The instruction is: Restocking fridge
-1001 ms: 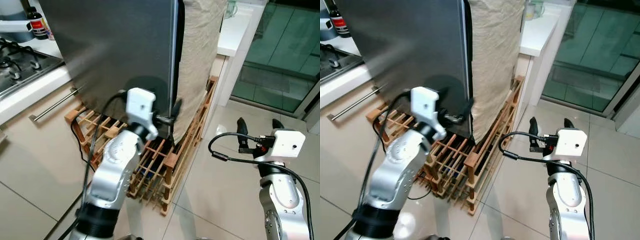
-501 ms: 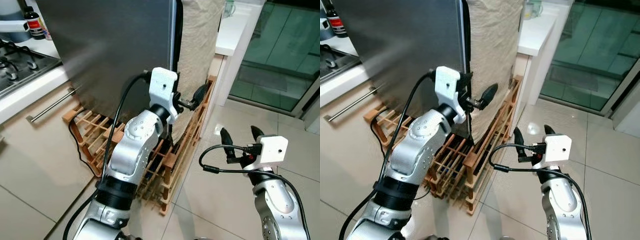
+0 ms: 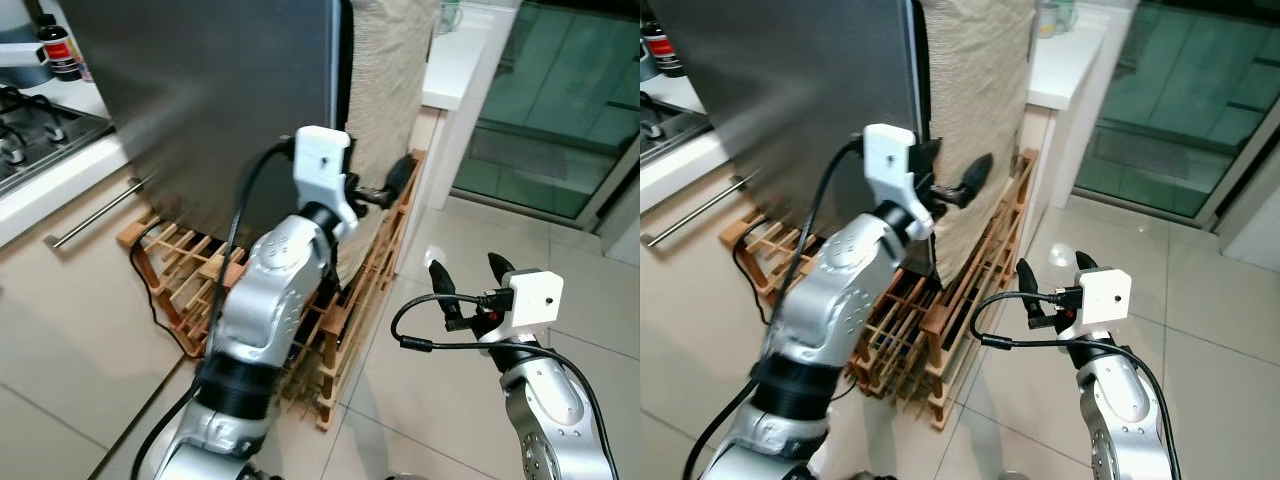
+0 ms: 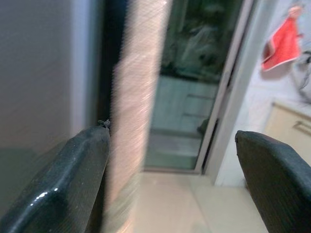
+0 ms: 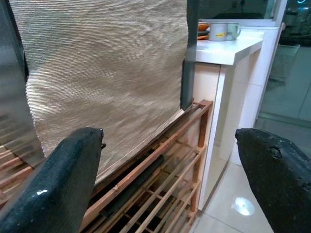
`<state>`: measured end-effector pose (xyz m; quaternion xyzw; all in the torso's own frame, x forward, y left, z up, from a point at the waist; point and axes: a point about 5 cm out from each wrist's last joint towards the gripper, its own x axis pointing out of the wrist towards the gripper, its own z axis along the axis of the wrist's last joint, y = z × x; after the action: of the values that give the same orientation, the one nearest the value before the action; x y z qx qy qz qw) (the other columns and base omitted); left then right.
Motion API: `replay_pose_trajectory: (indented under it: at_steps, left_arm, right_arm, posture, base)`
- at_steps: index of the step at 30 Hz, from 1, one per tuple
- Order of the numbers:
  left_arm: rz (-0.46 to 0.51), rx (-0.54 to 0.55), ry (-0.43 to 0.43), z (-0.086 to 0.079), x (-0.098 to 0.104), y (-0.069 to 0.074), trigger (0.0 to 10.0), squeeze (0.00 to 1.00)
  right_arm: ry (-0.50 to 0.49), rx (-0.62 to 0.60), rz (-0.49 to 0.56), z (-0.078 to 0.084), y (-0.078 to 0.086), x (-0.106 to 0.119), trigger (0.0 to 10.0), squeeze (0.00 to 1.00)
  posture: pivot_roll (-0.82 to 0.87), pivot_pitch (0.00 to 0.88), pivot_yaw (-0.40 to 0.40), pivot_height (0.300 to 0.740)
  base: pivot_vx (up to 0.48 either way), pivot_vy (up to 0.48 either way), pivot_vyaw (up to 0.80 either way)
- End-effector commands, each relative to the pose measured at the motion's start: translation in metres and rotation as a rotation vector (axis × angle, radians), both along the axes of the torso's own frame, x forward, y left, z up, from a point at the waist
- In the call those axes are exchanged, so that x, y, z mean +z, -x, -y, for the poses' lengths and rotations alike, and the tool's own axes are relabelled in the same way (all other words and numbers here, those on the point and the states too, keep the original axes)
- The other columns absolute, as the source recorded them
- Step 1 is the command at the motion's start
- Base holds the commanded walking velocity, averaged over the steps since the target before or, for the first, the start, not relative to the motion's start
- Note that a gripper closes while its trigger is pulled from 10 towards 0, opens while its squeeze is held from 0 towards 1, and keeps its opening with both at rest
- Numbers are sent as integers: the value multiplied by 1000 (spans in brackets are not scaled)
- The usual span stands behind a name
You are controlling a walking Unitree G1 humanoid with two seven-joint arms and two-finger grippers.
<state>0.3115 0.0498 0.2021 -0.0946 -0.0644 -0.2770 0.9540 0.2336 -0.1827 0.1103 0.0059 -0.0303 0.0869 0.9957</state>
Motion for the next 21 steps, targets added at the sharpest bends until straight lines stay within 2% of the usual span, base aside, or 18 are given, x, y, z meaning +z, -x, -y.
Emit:
replay_pose_trajectory:
  at_steps: [1, 3, 17, 21]
  left_arm:
    - [-9, -11, -15, -2, -3, 5, 10000, 0]
    - [-24, -10, -27, -4, -9, 8, 10000, 0]
    - [-56, 3, -11, 11, -9, -4, 10000, 0]
    - [-89, 62, -27, 9, -16, -10, 10000, 0]
  right_arm:
    - [-10, -7, 18, 3, -1, 5, 10000, 0]
    - [-12, -9, 19, 3, -2, 5, 10000, 0]
    - [-8, -3, 30, 0, -4, 7, 10000, 0]
    - [-9, -3, 32, -1, -4, 8, 10000, 0]
  posture:
    - [-112, 0, 31, 727]
    - [-109, 0, 30, 727]
    - [-124, 0, 35, 727]
    - [-129, 0, 39, 727]
  base:
    - [0, 0, 0]
    - [0, 0, 0]
    - [0, 0, 0]
    - [0, 0, 0]
